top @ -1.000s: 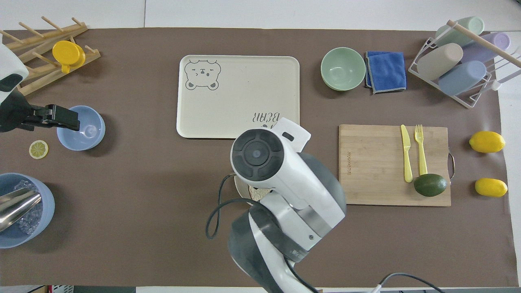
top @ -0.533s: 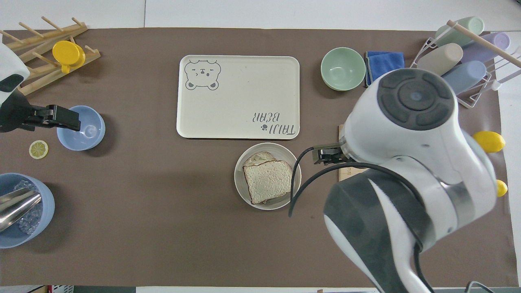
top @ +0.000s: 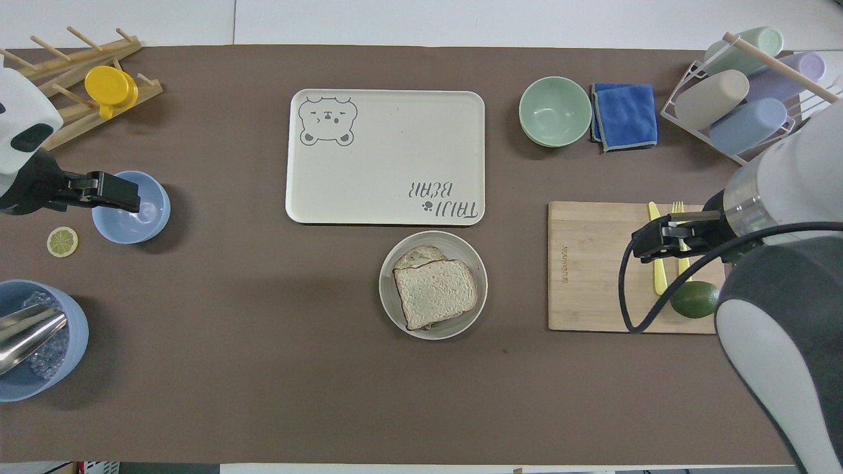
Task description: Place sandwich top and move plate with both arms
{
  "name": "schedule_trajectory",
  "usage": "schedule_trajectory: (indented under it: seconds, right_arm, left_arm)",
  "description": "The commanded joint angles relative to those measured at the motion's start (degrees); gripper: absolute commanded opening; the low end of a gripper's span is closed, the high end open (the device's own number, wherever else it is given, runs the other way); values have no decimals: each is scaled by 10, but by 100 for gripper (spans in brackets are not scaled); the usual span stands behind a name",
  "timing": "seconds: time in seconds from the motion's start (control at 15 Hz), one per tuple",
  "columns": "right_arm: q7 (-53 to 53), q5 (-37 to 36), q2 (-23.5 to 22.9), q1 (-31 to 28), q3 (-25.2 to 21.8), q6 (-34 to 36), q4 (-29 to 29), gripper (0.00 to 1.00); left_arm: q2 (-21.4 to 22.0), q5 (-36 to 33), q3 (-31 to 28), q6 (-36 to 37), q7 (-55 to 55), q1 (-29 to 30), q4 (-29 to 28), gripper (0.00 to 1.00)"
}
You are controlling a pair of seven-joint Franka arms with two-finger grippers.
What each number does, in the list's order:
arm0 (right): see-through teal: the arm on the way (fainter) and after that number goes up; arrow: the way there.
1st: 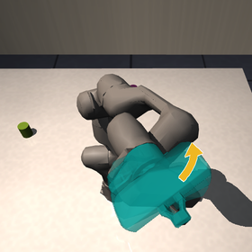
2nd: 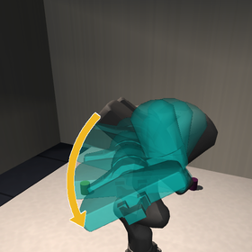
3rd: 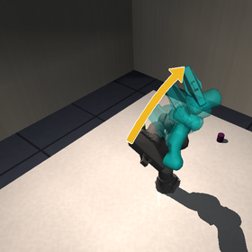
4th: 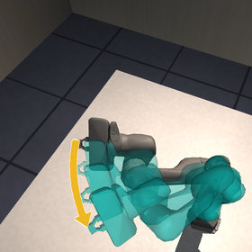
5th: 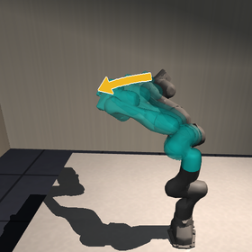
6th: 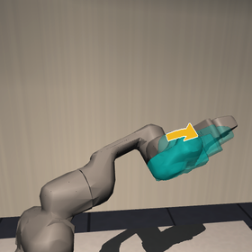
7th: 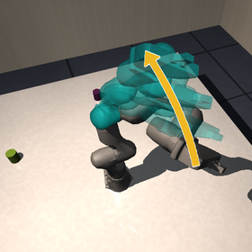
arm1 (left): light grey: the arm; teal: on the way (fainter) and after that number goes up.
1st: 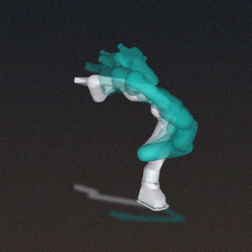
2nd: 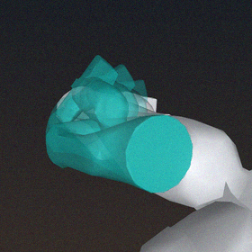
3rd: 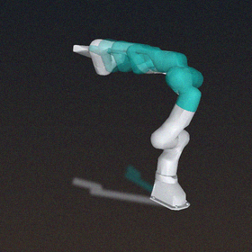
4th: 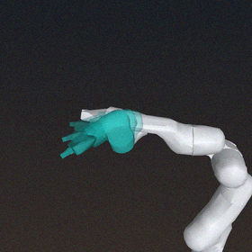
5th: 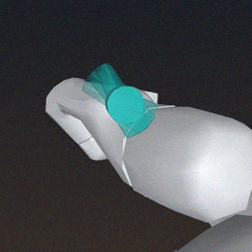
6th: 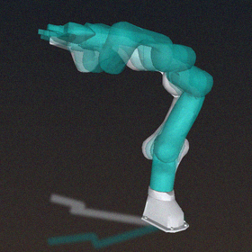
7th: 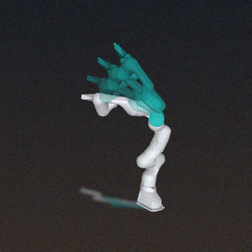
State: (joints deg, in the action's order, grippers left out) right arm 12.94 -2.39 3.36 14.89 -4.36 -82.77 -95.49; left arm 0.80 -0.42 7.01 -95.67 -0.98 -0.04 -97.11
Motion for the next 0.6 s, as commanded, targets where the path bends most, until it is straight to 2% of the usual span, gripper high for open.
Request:
schedule_trajectory:
  seconds: [0.0,0.13,0.27,0.53]
  right_arm:
    - [-39,8,-14,-37,13,18,22,100]
    - [-83,12,-20,-69,15,18,26,100]
    - [-95,7,-22,-79,15,21,30,100]
    - [-99,-4,-42,-121,60,28,54,100]
  left_arm:
    - [25,8,-3,-36,-3,-36,-52,100]
    - [26,10,-2,-81,-55,-74,-88,100]
    - [20,30,-3,-95,-103,-107,-101,100]
    - [-25,63,-3,-180,-168,-166,-134,100]
